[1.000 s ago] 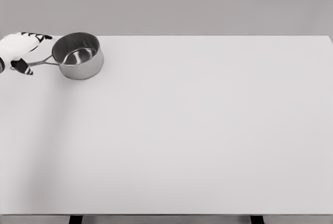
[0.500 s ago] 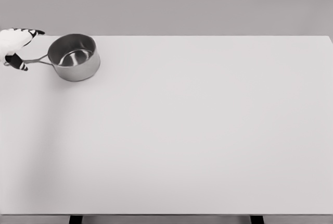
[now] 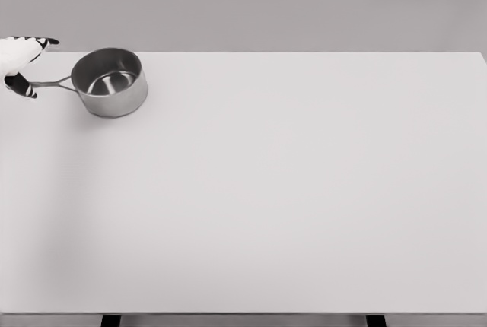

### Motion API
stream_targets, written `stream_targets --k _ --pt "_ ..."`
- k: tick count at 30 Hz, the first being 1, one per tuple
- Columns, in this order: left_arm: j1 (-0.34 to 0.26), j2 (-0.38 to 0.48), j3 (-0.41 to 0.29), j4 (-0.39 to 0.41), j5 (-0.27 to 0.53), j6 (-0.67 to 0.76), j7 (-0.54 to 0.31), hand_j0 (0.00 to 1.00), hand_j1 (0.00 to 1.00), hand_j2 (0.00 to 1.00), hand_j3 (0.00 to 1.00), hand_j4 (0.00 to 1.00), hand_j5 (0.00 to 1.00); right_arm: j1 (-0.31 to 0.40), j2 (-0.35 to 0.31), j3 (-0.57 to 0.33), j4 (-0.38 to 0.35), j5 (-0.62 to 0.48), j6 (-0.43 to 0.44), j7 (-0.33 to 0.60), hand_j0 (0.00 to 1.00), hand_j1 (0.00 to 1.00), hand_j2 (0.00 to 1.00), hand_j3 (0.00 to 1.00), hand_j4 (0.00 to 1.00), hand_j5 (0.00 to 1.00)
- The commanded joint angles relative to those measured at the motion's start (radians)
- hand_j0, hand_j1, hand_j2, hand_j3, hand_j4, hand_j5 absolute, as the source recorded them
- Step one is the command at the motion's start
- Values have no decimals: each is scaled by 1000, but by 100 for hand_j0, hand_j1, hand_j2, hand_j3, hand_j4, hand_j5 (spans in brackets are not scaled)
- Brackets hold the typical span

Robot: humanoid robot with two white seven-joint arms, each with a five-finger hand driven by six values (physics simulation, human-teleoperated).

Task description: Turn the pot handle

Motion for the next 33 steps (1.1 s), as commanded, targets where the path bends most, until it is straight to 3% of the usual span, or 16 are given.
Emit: stream_targets --k 1,9,33 --pt "0 0 -1 3 1 5 15 100 100 100 100 100 100 0 0 0 0 0 0 0 100 100 100 100 100 100" --pt "-38 -3 -5 73 1 7 45 100 100 100 100 100 100 0 0 0 0 0 0 0 100 100 100 100 100 100" --pt "-97 -15 -48 152 1 9 96 100 100 100 100 100 100 0 0 0 0 0 0 0 100 100 100 100 100 100"
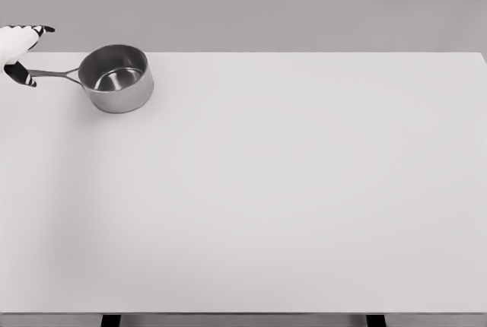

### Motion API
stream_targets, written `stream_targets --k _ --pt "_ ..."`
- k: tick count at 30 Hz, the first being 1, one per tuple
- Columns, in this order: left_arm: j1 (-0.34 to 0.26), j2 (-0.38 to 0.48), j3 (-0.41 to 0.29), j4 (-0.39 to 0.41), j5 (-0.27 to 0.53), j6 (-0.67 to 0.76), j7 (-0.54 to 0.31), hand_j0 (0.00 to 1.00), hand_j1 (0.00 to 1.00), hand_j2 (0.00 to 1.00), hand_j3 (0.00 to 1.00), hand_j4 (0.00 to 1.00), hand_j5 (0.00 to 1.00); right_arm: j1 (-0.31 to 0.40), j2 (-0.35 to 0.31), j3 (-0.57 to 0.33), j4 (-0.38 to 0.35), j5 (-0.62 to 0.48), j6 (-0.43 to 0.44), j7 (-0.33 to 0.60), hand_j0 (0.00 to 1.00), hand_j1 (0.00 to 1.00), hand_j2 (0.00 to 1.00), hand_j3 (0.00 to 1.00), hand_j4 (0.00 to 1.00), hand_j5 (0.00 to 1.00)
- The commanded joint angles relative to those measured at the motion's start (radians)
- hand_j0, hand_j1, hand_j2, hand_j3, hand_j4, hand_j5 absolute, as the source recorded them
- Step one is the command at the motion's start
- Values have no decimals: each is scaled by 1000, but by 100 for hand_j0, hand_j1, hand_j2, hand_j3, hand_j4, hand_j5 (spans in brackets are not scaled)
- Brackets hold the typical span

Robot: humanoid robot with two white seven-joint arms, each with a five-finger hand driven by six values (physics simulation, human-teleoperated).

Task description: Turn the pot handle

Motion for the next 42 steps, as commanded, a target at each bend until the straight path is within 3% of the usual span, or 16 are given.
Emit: stream_targets --k 1,7,10,12,18,23,29,32,33,36,37,40,42 --pt "0 0 -1 1 1 -1 5 100 100 100 100 100 100 0 0 0 0 0 0 0 100 100 100 100 100 100" --pt "11 9 1 -18 18 -16 5 100 100 100 100 100 100 0 0 0 0 0 0 0 100 100 100 100 100 100" --pt "23 13 8 -90 27 -56 3 100 100 100 100 100 100 0 0 0 0 0 0 0 100 100 100 100 100 100" --pt "49 19 2 -124 96 -60 3 100 100 100 100 100 100 0 0 0 0 0 0 0 100 100 100 100 100 100" --pt "110 63 8 -222 187 -103 3 100 100 100 100 100 100 0 0 0 0 0 0 0 100 100 100 100 100 100" --pt "212 151 27 -383 323 -105 3 100 100 100 100 100 100 0 0 0 0 0 0 0 100 100 100 100 100 100" --pt "351 180 218 -562 422 -224 2 100 100 100 100 100 100 0 0 0 0 0 0 0 100 100 100 100 100 100" --pt "449 180 327 -694 555 -407 0 100 100 100 100 100 100 0 0 0 0 0 0 0 100 100 100 100 100 100" --pt "474 180 344 -725 599 -407 0 100 100 100 100 100 100 0 0 0 0 0 0 0 100 100 100 100 100 100" --pt "537 174 349 -786 672 -407 0 100 100 100 100 100 100 0 0 0 0 0 0 0 100 100 100 100 100 100" --pt "581 167 350 -823 675 -407 0 100 100 100 100 100 100 0 0 0 0 0 0 0 100 100 100 100 100 100" --pt "643 122 349 -837 675 -407 2 100 100 100 100 100 100 0 0 0 0 0 0 0 100 100 100 100 100 100" --pt "736 89 350 -840 673 -407 0 100 100 100 100 100 100 0 0 0 0 0 0 0 100 100 100 100 100 100"
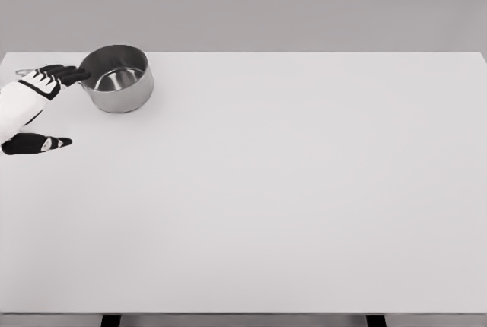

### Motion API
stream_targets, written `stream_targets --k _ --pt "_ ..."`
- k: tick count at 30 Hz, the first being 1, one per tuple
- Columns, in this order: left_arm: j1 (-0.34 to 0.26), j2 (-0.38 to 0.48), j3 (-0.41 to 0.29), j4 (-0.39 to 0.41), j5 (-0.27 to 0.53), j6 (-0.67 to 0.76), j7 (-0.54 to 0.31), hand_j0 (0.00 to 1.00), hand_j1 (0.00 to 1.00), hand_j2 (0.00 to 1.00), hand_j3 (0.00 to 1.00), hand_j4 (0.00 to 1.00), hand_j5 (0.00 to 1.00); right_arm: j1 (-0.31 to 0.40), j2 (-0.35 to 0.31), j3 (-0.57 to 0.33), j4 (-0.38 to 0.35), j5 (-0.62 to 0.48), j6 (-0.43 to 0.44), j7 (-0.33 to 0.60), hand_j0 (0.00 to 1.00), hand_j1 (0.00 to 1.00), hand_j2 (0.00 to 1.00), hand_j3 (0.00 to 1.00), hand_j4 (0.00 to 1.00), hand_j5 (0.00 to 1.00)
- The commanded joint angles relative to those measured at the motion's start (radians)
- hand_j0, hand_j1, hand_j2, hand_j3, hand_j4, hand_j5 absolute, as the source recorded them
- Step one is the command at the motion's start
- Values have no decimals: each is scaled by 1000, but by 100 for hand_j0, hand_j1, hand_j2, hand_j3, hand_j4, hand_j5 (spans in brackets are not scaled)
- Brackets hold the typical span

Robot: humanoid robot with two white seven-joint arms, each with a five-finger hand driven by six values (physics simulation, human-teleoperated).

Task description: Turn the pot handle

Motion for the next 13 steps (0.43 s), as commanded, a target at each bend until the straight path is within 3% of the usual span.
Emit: stream_targets --k 1,4,13 --pt "2 -25 3 -19 14 -1 1 100 100 100 100 100 100 0 0 0 0 0 0 0 100 100 100 100 100 100" --pt "84 -22 -14 -30 5 -1 -5 100 100 100 100 100 100 0 0 0 0 0 0 0 100 100 100 100 100 100" --pt "88 -18 -21 -29 -7 -1 -5 100 100 100 100 100 100 0 0 0 0 0 0 0 100 100 100 100 100 100"
